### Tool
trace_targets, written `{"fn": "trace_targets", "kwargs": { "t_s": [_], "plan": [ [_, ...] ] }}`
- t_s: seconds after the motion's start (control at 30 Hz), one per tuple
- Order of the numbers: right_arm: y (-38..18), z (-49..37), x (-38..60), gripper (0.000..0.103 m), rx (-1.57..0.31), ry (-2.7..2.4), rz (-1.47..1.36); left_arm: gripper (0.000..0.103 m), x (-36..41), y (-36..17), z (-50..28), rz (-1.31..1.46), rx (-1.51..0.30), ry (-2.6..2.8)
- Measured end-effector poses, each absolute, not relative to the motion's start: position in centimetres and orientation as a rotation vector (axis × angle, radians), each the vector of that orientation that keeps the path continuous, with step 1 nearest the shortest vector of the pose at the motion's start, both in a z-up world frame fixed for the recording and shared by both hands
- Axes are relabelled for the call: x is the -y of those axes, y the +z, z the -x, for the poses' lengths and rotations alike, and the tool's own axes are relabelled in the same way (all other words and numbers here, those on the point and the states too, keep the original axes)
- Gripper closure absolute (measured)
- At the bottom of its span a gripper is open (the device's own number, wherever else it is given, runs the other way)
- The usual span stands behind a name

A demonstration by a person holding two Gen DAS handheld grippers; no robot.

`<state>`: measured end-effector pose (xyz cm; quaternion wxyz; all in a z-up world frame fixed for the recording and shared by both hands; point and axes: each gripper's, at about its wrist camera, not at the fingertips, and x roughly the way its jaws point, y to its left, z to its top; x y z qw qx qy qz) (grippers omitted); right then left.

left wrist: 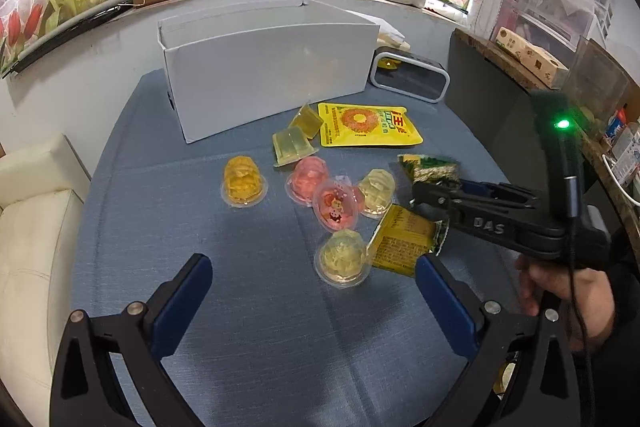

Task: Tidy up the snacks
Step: 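Grasp the green pea snack bag with the right tool while the left grasps a pale jelly cup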

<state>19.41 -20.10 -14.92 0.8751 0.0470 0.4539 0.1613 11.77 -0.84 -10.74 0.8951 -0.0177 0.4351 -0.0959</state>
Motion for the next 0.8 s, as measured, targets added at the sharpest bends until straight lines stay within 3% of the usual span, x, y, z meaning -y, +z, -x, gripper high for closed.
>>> {"fn": "trace_targets", "kwargs": {
  "t_s": [0.6,0.63,0.7,0.73,0.77,0.8],
  "plan": [
    [-8.5,-13.0,24.9,0.054,-0.798,0.359,-0.144,0.002,4.8,-15.0,-15.3,-0.061,-0.966,-0.205],
    [-8.3,-12.6,25.1,0.054,-0.794,0.362,-0.149,0.009,4.8,-15.3,-15.4,-0.07,-0.969,-0.201],
    [-8.2,-12.1,25.3,0.054,-0.788,0.363,-0.154,0.034,4.9,-16.0,-15.7,-0.082,-0.988,-0.194],
    [-8.2,-11.9,25.3,0.054,-0.788,0.364,-0.154,0.054,4.9,-16.4,-15.8,-0.083,-1.001,-0.193],
    [-8.2,-11.8,25.4,0.054,-0.789,0.365,-0.157,0.06,4.8,-16.6,-15.9,-0.072,-1.006,-0.197],
    [-8.2,-11.6,25.4,0.054,-0.788,0.367,-0.159,0.06,4.8,-16.5,-15.8,-0.07,-0.998,-0.198]
  ]
}}
